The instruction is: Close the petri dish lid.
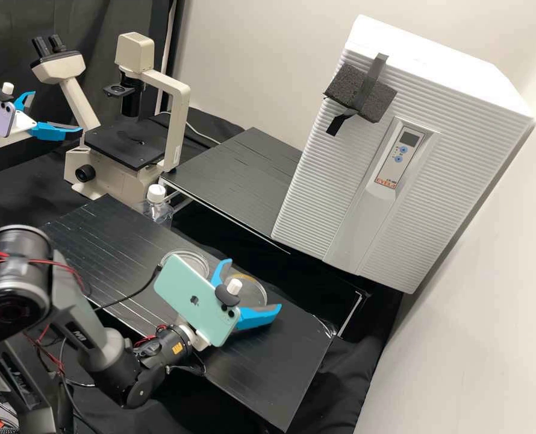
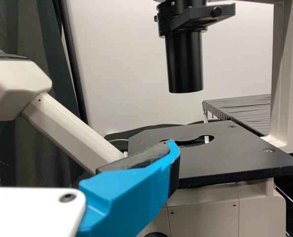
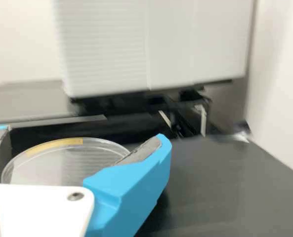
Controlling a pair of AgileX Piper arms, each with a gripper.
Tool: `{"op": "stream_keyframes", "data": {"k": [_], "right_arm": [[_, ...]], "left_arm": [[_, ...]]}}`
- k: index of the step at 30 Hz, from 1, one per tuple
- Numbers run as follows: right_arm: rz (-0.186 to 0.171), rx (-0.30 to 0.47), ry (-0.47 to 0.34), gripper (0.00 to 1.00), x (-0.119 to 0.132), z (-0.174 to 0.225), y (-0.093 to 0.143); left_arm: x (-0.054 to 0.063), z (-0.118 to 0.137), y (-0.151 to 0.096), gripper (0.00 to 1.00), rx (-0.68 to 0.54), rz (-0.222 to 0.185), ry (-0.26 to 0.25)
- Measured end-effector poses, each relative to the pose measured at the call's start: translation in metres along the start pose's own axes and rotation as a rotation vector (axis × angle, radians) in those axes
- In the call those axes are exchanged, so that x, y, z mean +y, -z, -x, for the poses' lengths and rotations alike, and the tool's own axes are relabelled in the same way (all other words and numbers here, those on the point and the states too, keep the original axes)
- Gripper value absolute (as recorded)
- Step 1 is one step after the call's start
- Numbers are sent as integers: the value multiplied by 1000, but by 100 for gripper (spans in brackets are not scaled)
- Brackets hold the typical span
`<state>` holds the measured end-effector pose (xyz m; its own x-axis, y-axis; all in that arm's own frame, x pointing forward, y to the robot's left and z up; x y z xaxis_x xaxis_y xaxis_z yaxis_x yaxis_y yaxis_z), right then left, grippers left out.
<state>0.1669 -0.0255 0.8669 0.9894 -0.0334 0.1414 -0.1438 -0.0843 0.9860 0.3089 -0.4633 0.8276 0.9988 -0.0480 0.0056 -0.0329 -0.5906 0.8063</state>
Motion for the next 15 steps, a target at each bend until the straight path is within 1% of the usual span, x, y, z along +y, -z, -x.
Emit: {"op": "stream_keyframes", "data": {"k": [5,8,12,15], "right_arm": [[25,104,19,100,-8,9,22],[36,170,46,100,-16,15,35],[37,216,77,100,-23,17,42],[39,222,78,100,-23,17,42]], "left_arm": [[0,0,0,100,0,0,0],[0,0,0,100,0,0,0],[0,0,0,100,0,0,0],[0,0,0,100,0,0,0]]}}
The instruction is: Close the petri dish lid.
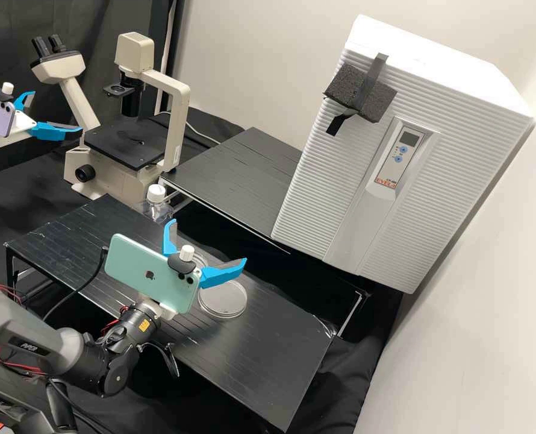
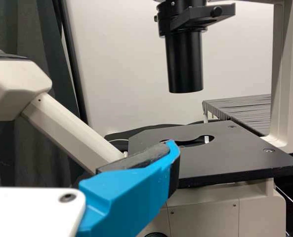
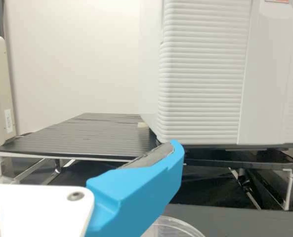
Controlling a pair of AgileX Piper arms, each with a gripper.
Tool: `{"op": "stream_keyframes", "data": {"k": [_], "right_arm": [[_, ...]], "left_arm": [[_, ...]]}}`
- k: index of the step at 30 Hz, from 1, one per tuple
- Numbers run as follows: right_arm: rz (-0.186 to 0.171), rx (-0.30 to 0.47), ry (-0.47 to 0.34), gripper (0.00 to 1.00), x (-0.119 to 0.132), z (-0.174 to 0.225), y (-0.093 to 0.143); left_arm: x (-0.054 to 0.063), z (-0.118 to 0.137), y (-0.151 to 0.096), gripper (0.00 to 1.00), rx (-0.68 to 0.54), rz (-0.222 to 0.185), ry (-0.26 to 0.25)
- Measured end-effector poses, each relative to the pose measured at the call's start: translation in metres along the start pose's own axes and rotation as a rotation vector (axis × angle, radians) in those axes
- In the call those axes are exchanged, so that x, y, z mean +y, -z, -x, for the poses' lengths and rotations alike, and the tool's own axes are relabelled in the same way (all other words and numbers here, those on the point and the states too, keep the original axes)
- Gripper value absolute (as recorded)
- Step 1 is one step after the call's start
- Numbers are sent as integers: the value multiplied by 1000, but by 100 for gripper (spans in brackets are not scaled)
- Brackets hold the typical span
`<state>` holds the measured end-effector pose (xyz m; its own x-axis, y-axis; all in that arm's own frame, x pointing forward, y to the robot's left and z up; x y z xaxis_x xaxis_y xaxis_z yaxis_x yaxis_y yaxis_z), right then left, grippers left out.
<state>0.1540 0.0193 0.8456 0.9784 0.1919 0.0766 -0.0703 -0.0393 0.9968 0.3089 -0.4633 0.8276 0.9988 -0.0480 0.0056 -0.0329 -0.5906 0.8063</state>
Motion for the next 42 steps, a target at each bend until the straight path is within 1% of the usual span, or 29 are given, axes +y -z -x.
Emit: {"op": "stream_keyframes", "data": {"k": [6,9,11,16,19,20,27,32,33,38,42], "right_arm": [[14,-37,-42,100,6,2,-5],[25,-77,-84,100,13,5,-10],[25,-119,-110,100,17,7,-17],[-8,-236,-136,100,22,12,-39],[-26,-287,-137,100,23,14,-49],[-29,-294,-131,100,22,14,-50],[27,-312,-79,100,19,15,-55],[40,-329,-58,100,17,15,-60],[38,-332,-56,100,16,15,-61],[44,-327,-62,100,17,16,-63],[50,-338,-68,100,18,17,-64]], "left_arm": [[0,0,0,100,0,0,0],[0,0,0,100,0,0,0],[0,0,0,100,0,0,0],[0,0,0,100,0,0,0],[0,0,0,100,0,0,0],[0,0,0,100,0,0,0],[0,0,0,100,0,0,0],[0,0,0,100,0,0,0],[0,0,0,100,0,0,0],[0,0,0,100,0,0,0],[0,0,0,100,0,0,0]]}}
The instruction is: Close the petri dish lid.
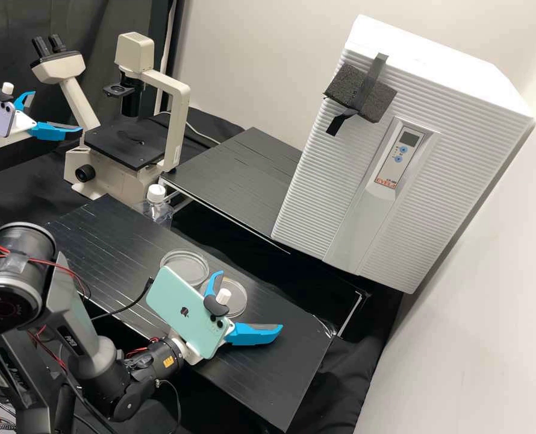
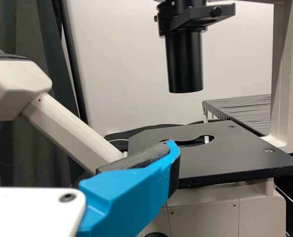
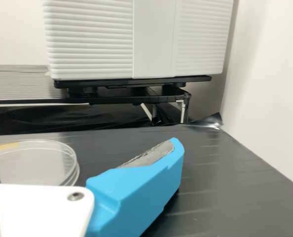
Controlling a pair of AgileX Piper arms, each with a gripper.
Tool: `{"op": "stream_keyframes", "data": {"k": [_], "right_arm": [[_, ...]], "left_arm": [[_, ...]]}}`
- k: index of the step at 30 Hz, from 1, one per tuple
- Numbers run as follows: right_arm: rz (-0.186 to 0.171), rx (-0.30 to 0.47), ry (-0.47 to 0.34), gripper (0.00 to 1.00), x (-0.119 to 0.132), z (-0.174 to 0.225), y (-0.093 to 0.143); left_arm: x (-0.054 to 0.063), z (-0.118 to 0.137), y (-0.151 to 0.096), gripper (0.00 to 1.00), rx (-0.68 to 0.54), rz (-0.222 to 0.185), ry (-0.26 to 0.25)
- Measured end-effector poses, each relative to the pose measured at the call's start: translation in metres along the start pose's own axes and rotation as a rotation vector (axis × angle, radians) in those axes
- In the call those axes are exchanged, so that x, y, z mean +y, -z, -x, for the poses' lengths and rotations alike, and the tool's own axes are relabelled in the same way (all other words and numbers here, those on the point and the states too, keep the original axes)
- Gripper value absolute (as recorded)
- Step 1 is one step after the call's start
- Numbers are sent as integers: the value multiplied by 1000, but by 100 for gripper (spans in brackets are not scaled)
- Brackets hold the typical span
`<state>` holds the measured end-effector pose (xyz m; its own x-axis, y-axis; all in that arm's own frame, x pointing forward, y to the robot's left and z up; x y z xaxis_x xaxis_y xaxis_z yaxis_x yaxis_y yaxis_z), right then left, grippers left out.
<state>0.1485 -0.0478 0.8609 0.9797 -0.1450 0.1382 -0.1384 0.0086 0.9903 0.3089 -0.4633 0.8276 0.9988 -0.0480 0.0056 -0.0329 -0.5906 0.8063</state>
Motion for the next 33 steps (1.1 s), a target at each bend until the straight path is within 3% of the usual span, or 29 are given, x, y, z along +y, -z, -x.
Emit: {"op": "stream_keyframes", "data": {"k": [9,16,22,33], "right_arm": [[32,24,4,100,2,4,4],[51,82,55,100,1,10,15],[59,118,86,100,-1,13,22],[52,113,91,100,-2,12,20]], "left_arm": [[0,0,0,100,0,0,0],[0,0,0,100,0,0,0],[0,0,0,100,0,0,0],[0,0,0,100,0,0,0]]}}
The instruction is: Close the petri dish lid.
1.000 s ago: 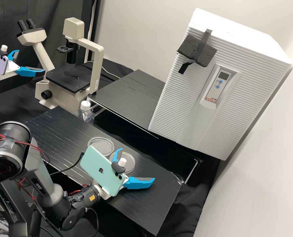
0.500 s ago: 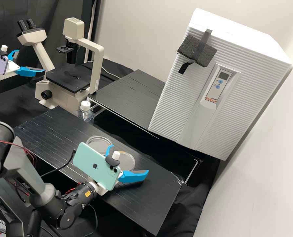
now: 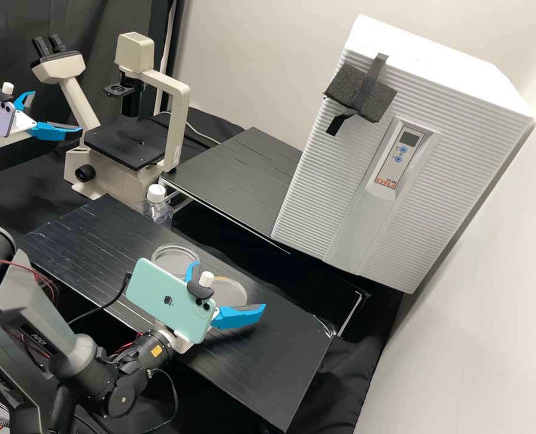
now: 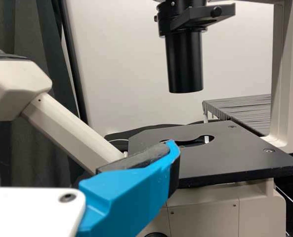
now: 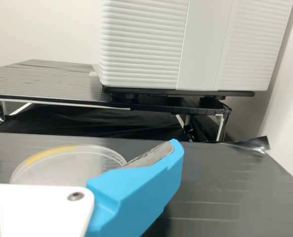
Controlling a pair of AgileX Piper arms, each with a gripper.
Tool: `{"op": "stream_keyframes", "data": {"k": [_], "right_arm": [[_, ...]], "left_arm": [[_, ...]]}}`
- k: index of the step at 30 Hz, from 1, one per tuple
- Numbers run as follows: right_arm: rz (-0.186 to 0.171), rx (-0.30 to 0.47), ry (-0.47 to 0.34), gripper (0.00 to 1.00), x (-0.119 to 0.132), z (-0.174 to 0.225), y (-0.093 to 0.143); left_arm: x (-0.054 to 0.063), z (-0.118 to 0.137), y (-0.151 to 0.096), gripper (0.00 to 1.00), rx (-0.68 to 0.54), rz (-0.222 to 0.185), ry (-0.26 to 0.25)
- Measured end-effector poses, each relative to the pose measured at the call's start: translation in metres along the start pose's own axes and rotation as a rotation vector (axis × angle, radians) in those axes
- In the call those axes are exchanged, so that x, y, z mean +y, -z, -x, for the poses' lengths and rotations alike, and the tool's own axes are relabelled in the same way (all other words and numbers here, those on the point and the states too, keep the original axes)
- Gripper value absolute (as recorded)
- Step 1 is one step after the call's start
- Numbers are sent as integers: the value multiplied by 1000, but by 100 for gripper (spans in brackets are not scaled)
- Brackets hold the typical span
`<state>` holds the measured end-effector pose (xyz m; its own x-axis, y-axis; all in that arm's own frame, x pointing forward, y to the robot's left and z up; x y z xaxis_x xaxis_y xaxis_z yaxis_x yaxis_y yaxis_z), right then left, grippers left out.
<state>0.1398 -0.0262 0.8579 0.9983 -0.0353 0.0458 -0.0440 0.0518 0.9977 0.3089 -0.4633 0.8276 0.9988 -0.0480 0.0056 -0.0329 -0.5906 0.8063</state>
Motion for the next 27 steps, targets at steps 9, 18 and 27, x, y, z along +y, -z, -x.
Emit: {"op": "stream_keyframes", "data": {"k": [9,18,27], "right_arm": [[-27,-33,10,100,-1,0,-7],[-14,-41,45,100,-5,-2,-12],[-11,-28,78,0,-11,-6,-14]], "left_arm": [[0,0,0,100,0,0,0],[0,0,0,100,0,0,0],[0,0,0,100,0,0,0]]}}
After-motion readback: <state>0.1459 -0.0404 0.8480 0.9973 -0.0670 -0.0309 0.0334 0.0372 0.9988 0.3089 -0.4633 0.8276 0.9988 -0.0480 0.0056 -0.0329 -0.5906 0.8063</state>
